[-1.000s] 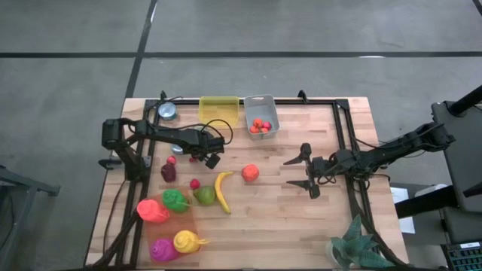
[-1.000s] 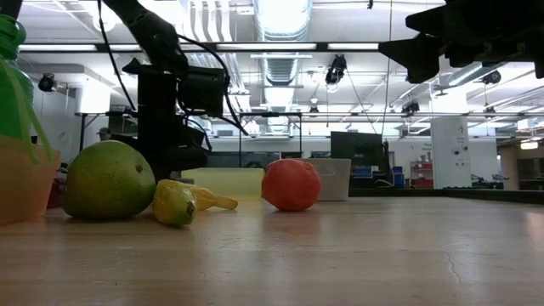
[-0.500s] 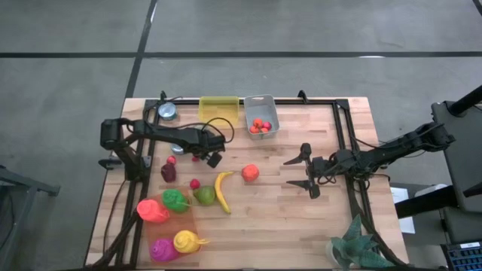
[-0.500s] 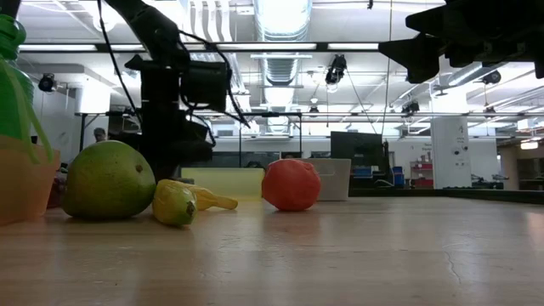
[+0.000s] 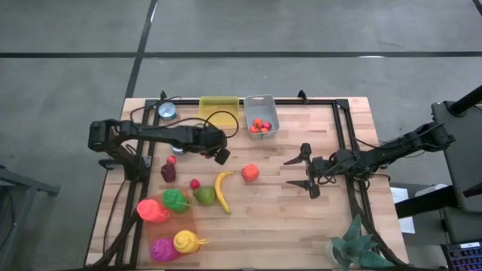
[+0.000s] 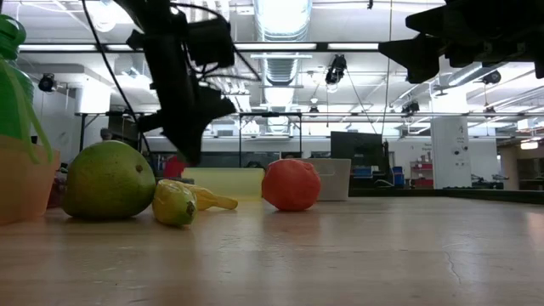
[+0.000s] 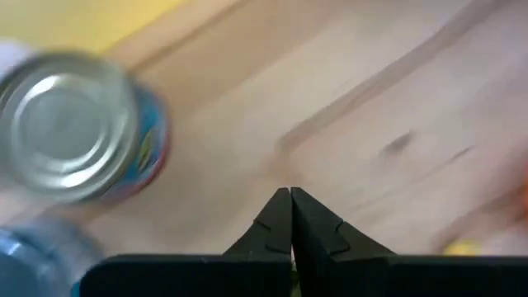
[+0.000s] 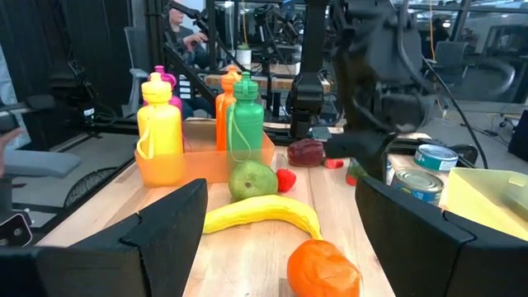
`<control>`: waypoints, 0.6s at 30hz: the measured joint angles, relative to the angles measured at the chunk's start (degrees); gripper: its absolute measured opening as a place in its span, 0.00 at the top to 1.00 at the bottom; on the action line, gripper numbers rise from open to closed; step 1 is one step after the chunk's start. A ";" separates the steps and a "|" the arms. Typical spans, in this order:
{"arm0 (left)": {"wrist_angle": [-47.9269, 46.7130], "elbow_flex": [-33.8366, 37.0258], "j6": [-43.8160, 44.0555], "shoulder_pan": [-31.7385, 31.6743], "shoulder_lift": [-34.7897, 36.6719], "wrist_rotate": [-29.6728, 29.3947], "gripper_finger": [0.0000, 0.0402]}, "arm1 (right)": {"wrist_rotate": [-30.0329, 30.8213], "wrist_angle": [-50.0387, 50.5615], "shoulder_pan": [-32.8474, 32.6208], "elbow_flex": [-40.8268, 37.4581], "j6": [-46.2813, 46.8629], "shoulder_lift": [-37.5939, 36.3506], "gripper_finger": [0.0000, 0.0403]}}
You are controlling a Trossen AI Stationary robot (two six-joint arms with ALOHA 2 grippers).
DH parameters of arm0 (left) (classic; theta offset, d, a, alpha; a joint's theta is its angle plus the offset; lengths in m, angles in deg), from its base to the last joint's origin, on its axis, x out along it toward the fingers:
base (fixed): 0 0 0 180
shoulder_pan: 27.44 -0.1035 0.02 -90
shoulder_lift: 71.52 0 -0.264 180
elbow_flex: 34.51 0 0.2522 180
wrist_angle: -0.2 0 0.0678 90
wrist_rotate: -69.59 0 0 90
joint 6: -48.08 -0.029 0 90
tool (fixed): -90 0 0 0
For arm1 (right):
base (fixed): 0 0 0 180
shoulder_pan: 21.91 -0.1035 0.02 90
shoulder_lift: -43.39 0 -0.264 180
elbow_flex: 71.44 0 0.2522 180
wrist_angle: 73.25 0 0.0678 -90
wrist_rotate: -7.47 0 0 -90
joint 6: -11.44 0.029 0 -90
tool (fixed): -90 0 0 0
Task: Pick & Place Food Item
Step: Put the red strawberry into the gray bin
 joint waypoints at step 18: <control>36.41 0.08 -14.38 0.77 1.15 -5.68 1.00 | 0.00 0.00 -0.01 0.00 0.00 0.02 0.24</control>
